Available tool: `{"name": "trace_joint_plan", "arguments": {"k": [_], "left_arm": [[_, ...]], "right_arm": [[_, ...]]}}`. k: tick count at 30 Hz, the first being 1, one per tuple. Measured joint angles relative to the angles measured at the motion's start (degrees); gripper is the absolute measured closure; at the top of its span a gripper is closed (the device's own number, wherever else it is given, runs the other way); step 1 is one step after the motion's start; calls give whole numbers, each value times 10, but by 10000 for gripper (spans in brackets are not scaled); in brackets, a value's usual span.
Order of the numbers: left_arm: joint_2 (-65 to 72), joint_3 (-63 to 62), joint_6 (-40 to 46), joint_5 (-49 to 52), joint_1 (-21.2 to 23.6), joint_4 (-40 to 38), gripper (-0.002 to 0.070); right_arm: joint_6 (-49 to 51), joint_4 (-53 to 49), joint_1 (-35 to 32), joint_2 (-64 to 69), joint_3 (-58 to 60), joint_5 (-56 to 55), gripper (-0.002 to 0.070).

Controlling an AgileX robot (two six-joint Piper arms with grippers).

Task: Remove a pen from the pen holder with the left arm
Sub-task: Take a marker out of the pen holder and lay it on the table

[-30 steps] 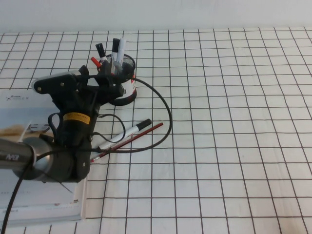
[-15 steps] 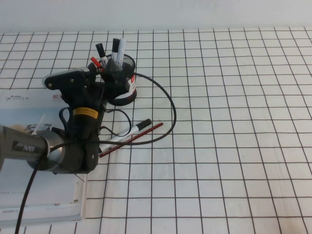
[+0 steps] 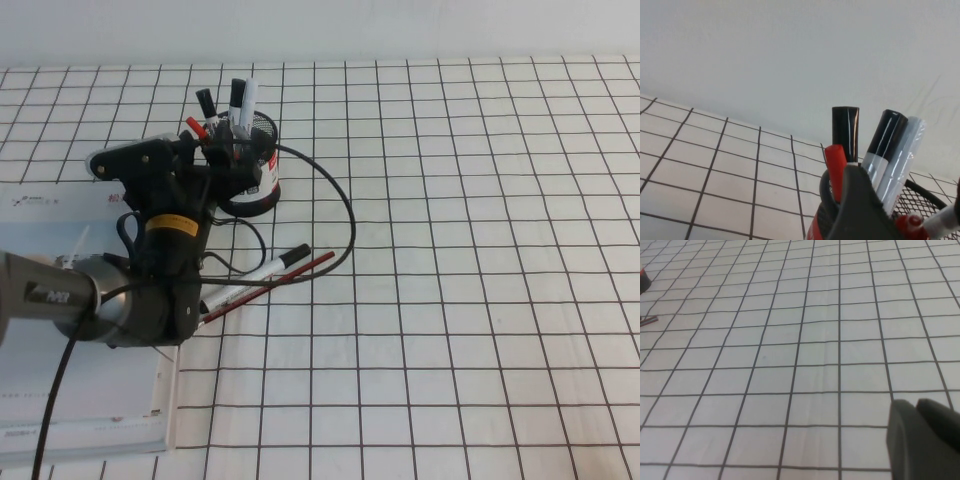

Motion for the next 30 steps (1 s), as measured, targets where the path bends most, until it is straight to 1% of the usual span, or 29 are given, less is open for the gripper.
{"name": "trace_joint_plan", "arguments": {"k": [6,12,21,30], "left_arm": [[2,-8,0,6,4,-1,325],[18,-8,0,6,4,28,326],[23,-8,0,6,4,34,326],[23,-8,0,-23,4,35,326]], "right_arm": [[0,0,0,0,0,0,691],[0,0,0,0,0,0,691],[0,0,0,0,0,0,691],[0,0,0,0,0,0,691]]}}
